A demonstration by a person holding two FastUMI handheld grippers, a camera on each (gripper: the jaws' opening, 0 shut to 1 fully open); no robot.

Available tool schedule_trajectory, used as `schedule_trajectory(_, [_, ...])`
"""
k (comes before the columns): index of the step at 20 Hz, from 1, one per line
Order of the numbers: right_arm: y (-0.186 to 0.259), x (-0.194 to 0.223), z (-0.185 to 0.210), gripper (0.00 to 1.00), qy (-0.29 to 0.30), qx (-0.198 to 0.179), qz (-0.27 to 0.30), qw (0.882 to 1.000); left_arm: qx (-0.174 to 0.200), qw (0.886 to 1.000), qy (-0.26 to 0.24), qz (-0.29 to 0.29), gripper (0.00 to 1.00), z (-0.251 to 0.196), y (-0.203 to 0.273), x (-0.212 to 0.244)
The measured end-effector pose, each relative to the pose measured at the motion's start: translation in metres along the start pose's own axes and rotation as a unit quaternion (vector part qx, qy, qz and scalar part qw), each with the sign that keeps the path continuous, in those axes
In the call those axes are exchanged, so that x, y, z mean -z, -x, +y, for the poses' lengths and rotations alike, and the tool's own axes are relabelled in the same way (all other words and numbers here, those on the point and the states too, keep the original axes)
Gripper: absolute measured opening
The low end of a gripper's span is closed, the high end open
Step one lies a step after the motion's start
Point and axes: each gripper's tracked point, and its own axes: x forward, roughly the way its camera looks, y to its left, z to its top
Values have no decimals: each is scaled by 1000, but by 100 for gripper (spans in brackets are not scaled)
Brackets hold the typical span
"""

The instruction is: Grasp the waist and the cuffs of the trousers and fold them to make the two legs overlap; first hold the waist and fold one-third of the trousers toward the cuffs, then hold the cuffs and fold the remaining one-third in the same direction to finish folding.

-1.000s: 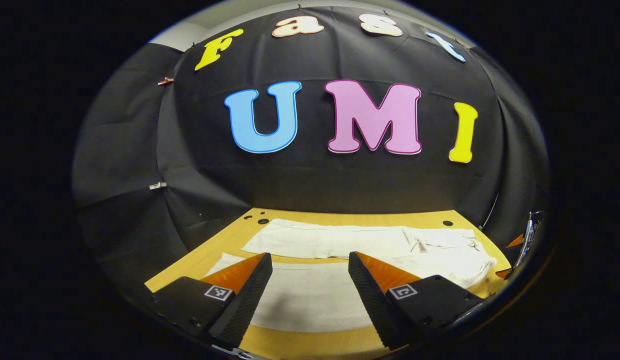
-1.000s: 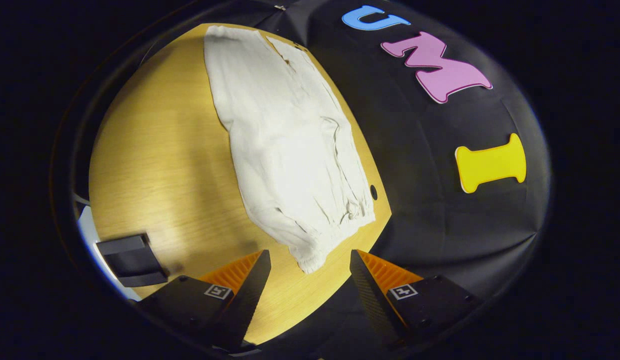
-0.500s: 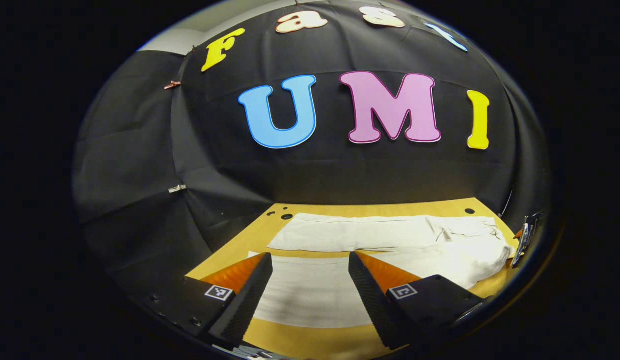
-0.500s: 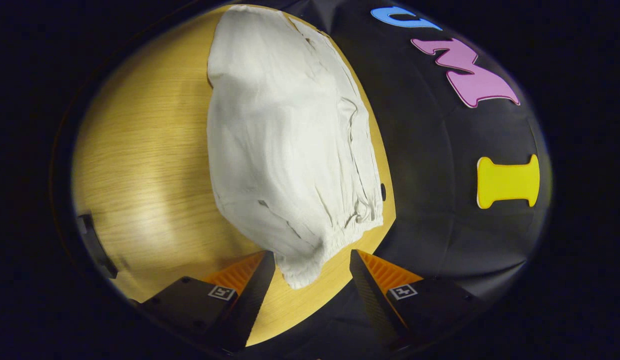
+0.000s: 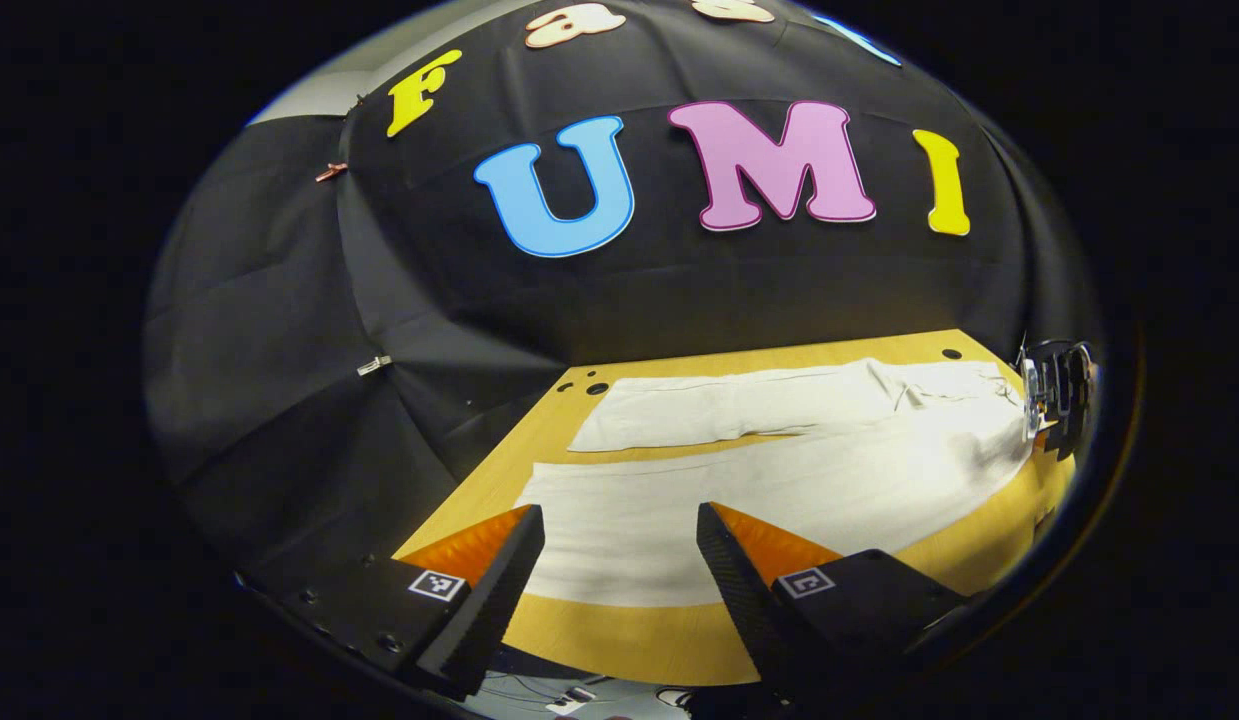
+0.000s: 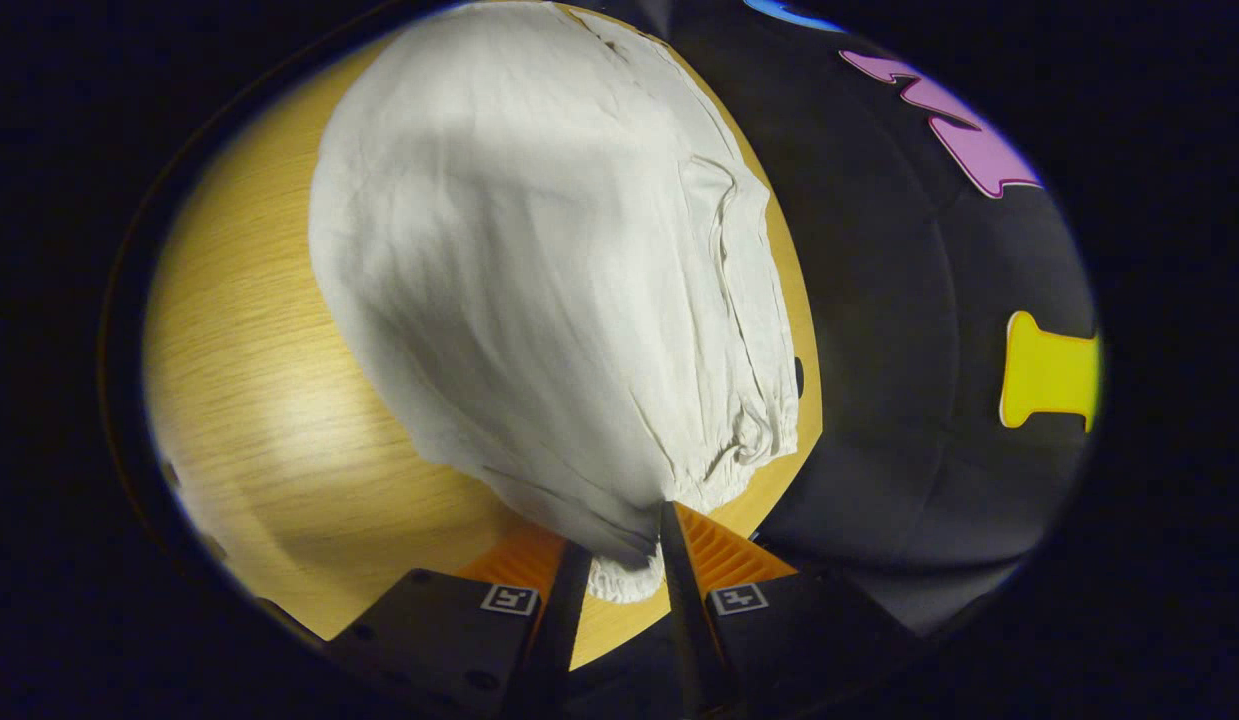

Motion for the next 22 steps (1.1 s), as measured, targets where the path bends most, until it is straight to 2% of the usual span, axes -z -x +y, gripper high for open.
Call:
schedule_trajectory(1, [0,1,4,46,-3,-12,4,1000,-3,1000,-10,-1,98,1,0,3])
schedule_trajectory(4, [-6,2,5,14,11,-18,19,1000,-2,1000,-8,13,97,6,-4,23])
schedule_trajectory(6, [-13,2,5,12,22,-28,26,999,4,999,-3,37,98,15,-15,46])
schedule_trajectory(7, [-12,1,6,12,18,-41,26,999,2,999,-16,49,97,24,-24,58])
schedule_trajectory(9, [-4,-1,9,5,3,-74,35,997,14,994,-67,80,98,43,-45,87])
schedule_trajectory(11, [-6,-2,10,5,2,-96,38,995,54,977,-164,125,98,56,-60,124])
schedule_trajectory(13, [-5,-2,11,5,23,-96,38,994,68,950,-277,126,98,77,-68,143])
schedule_trajectory(15, [-5,-1,11,5,35,-96,41,994,96,924,-348,127,97,96,-77,162])
schedule_trajectory(18, [-4,0,11,5,49,-96,59,992,105,898,-408,126,97,116,-93,172])
schedule_trajectory(22, [-6,-2,11,5,74,-86,68,991,132,868,-459,136,97,122,-117,186])
